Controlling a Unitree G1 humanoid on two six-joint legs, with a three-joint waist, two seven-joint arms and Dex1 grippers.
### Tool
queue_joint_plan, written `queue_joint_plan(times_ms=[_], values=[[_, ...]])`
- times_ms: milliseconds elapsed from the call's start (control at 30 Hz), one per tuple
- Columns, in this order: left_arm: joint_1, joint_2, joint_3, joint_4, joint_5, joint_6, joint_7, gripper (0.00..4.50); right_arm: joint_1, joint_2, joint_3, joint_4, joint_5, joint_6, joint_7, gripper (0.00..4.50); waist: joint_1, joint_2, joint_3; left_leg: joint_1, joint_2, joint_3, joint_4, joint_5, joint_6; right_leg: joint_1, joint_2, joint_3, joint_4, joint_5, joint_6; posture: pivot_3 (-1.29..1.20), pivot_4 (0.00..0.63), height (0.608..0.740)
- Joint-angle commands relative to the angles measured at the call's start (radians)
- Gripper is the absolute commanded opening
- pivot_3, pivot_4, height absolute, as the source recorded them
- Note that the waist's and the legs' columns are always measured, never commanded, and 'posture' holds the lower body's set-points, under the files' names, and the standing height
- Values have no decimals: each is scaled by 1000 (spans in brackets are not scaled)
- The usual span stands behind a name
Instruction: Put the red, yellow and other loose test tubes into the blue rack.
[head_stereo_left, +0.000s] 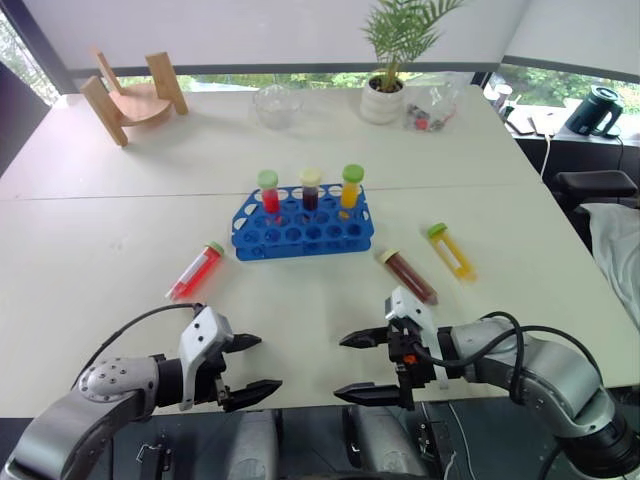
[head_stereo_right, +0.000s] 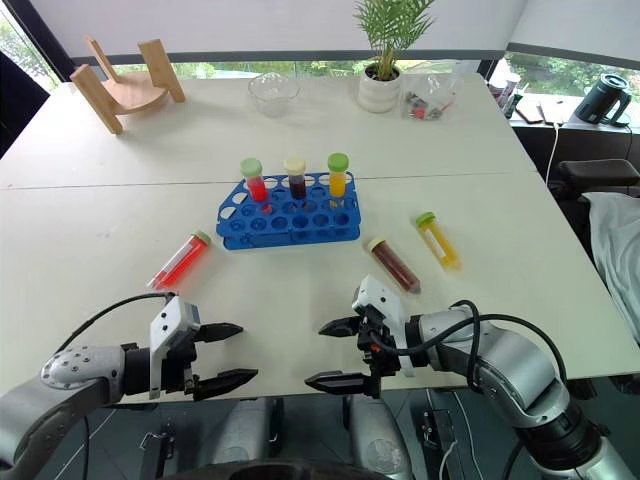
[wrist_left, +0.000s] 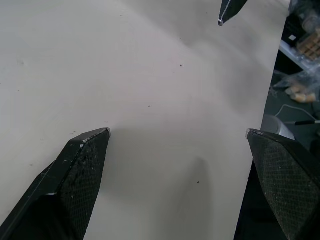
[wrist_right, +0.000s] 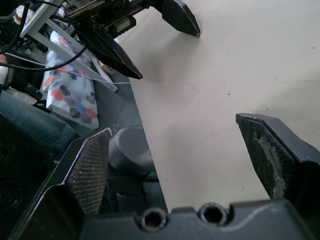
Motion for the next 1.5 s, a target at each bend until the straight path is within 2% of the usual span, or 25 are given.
queue_joint_plan(times_ms=[33,500,833,933,1000,1033,1100,1167,1233,1300,1400,1500], values=[[16,2,-7,-15,-14,14,-4,4497,-3,6,3,-29,22,-4,4,4383,0,0,0,0,0,0,0,0,0,0,0,0,0,0,0,0,150,740],[-25,-5,-39,-27,16,25,42,4497,-22,13,11,-19,21,-3,-5,4383,3,0,0,0,0,0,1,0,0,1,0,0,0,0,0,0,150,740],[-71,-10,-41,-69,-30,103,84,4497,-13,1,-9,-22,34,-3,-8,4383,3,0,0,0,0,0,1,0,0,0,0,0,0,0,0,0,150,740],[-109,-6,-14,-74,-81,161,95,4497,-21,-42,-25,-20,21,-13,13,4383,4,0,0,0,0,0,1,0,0,1,0,0,0,0,0,0,150,740],[-170,5,25,-57,-128,205,95,4497,-43,-77,-65,-21,48,0,34,4383,5,0,0,0,0,0,1,0,0,1,0,0,0,0,0,0,150,740],[-229,24,58,-40,-164,230,81,4497,-88,-88,-128,-10,107,35,34,4383,4,0,0,0,0,0,1,0,0,1,0,0,0,0,0,0,150,740],[-355,101,105,-14,-210,260,22,4497,-259,-91,-269,92,237,135,-10,4383,2,-1,2,0,0,0,3,0,0,1,1,0,1,1,0,0,150,740],[-502,255,88,-12,-163,246,-78,4497,-491,-169,-280,306,125,149,-29,4383,-6,-1,4,0,0,0,4,1,-1,0,1,-1,1,5,-1,0,150,740],[-597,314,75,2,-164,241,-115,4497,-625,-262,-177,465,-35,102,4,4383,-1,2,3,0,0,0,4,1,-1,-1,1,0,-1,7,-2,0,150,740],[-634,345,63,31,-137,186,-165,4497,-760,-322,2,675,-208,79,66,4383,1,2,1,0,-1,2,-2,1,-1,-1,0,0,-7,5,0,0,150,740],[-655,374,42,64,-82,126,-214,4497,-887,-326,193,924,-422,-44,184,4383,-2,1,1,-4,0,4,-2,-6,10,-4,0,0,-8,6,6,0,150,740],[-664,368,26,81,-47,97,-221,4497,-985,-255,288,1177,-554,-117,254,4383,-3,3,2,-16,0,7,-2,-8,15,-18,0,3,-8,6,6,0,150,740]])
